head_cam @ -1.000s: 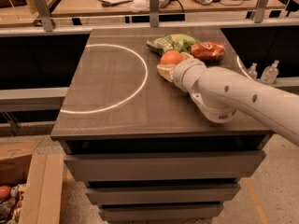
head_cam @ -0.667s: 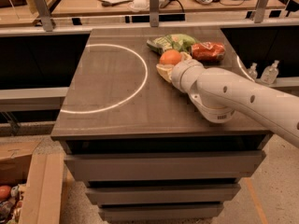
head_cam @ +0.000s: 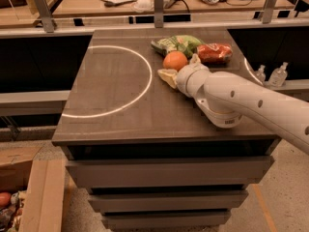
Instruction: Move orange near green jalapeno chip bag
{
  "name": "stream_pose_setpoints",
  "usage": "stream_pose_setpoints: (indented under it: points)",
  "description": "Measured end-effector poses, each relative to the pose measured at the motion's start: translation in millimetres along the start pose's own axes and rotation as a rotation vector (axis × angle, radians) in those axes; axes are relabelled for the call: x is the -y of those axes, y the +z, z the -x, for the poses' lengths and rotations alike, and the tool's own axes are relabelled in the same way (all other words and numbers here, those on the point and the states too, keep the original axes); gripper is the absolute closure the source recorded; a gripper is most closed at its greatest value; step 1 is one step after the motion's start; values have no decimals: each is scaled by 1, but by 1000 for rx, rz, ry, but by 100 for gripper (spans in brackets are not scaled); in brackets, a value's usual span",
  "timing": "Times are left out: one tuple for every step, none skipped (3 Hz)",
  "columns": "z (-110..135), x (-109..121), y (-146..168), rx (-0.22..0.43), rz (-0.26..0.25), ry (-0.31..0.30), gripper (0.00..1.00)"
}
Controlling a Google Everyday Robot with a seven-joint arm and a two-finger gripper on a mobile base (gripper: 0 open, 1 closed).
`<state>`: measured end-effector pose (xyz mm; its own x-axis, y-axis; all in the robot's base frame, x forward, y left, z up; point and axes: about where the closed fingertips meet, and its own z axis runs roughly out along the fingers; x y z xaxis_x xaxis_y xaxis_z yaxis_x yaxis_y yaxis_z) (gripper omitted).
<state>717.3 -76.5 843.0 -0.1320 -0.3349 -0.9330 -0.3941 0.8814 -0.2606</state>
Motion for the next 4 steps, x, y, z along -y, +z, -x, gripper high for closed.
stream_pose_setpoints:
  points:
    - [2,0,-1,16,3,12,0]
    - [8,0,-8,41,0,37,0]
    - [13,-4,-30,79,4,91,0]
    - [15,-4,-50,105,0,127,0]
